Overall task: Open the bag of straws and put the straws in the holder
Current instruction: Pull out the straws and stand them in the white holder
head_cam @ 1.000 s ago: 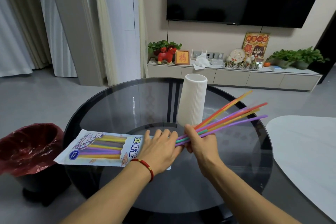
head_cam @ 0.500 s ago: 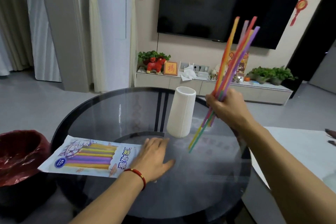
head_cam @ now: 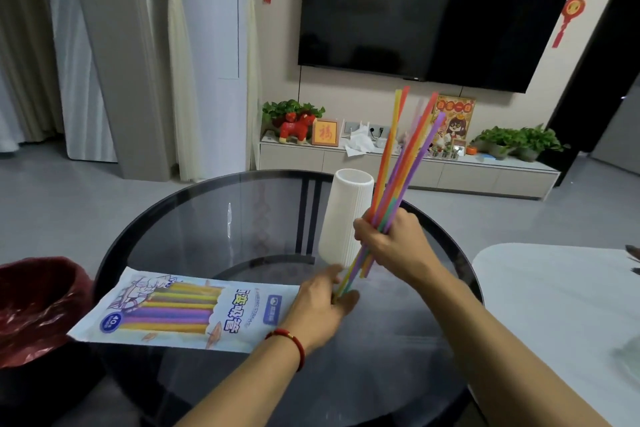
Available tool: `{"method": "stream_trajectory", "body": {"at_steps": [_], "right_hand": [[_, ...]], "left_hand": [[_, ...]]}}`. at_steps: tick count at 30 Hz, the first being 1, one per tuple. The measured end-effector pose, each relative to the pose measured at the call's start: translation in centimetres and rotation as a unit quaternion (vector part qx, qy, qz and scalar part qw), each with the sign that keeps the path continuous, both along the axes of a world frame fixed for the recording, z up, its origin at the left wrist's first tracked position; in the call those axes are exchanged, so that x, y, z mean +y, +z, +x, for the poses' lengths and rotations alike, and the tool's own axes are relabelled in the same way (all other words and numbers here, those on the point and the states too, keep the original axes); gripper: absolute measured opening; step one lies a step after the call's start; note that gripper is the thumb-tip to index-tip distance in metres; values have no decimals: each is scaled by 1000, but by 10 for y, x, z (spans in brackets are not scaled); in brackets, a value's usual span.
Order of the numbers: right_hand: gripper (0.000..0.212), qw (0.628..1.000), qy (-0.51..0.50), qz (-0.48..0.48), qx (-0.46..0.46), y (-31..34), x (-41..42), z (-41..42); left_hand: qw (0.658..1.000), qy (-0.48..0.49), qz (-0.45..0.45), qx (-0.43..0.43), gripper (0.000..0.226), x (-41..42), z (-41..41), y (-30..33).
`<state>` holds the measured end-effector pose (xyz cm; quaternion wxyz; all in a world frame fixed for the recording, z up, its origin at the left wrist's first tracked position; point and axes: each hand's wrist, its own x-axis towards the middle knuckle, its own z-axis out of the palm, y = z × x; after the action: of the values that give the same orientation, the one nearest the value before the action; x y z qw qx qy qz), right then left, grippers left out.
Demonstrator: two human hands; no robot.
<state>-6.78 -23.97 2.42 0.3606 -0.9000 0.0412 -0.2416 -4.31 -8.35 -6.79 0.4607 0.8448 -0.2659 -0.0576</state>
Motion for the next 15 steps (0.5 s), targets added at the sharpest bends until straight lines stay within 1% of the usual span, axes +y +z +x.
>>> {"method": "stream_trajectory", "body": {"at_steps": [1,2,3,5,9,11,12,13,15], "right_hand": [[21,1000,7,6,6,-4,3,-1],[19,1000,9,14,14,-13,6,-3],[17,999,8,22,22,-22,9,-4],[20,999,2,18,38,-44,14,-4],[27,996,9,-19,91,-70,20,-2],[28,995,13,-14,94,-74,19,-2],[27,996,10,-6,85,-76,17,-2],[25,997,9,0,83,-77,16,-2],[21,994,40,-14,105,-82,15,-3]], "left_hand": [[1000,2,-7,14,34,-2,-1,0],[999,6,-11,33,37,-3,-1,-1],[998,9,-16,56,44,-4,-1,-2],[996,4,-17,89,55,-5,-1,-3],[996,-5,26,81,54,0,-1,-3],[997,22,48,51,60,3,-2,-2],[998,42,39,27,63,5,-2,-1],[998,61,11,7,66,7,-2,2],[994,69,-80,5,67,8,-1,9]]}}
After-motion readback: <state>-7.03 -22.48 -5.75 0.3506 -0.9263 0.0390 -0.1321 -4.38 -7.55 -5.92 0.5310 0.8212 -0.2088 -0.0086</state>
